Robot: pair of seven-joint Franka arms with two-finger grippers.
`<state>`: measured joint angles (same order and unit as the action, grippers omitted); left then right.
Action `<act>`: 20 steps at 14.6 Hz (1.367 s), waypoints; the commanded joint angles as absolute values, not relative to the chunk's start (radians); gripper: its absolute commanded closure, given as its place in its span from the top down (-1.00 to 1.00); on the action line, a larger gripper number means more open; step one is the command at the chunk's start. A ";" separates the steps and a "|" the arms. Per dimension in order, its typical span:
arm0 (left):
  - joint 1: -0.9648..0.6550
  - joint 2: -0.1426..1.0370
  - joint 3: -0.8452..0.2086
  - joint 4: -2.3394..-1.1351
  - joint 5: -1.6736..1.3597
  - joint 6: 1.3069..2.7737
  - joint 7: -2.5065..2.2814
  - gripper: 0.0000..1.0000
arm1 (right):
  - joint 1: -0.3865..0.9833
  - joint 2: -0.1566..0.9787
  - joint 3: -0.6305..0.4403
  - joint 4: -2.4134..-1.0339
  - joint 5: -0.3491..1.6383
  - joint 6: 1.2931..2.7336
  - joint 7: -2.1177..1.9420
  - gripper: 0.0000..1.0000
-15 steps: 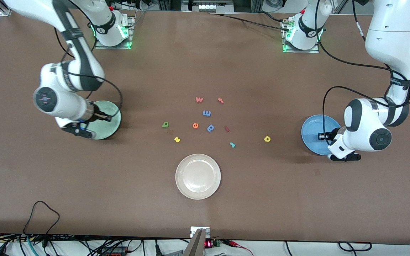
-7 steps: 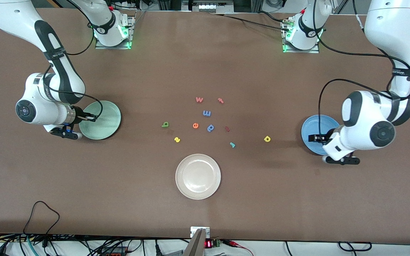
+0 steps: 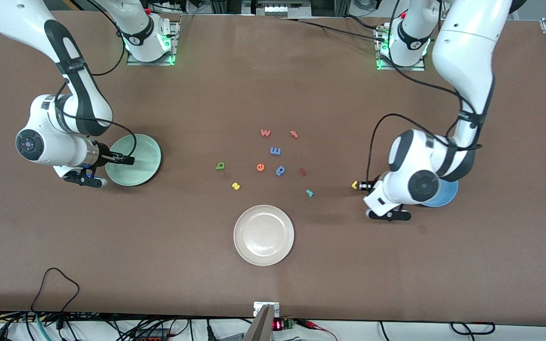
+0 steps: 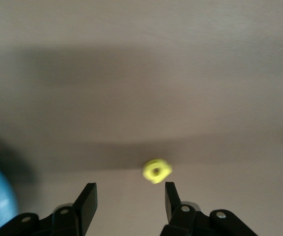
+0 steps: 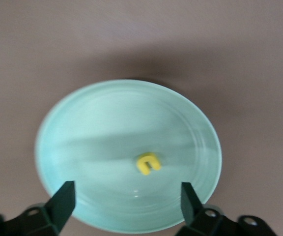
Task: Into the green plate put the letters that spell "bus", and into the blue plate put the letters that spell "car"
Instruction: 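Reach the green 6 with the right gripper while the left gripper grasps yellow a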
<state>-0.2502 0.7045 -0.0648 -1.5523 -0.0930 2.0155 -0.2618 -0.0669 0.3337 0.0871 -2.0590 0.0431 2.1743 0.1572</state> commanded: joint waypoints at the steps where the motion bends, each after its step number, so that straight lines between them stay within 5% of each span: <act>1: -0.278 0.765 -0.057 -1.480 -0.114 2.006 -0.310 0.27 | 0.010 0.275 0.092 -2.045 0.055 2.152 0.164 1.00; 7: -0.279 0.790 -0.057 -1.497 -0.112 2.086 -0.310 0.26 | 0.219 0.351 0.097 -1.949 0.106 2.164 0.242 0.22; 20: -0.268 0.779 -0.078 -1.580 -0.117 2.085 -0.308 0.20 | 0.416 0.590 0.091 -1.793 0.095 2.312 0.416 0.06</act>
<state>-0.2731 0.7872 -0.0695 -1.5550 -0.0959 2.0820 -0.3080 0.3805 0.5504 0.1025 -1.8429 0.0934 2.3020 0.3600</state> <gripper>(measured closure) 0.388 0.458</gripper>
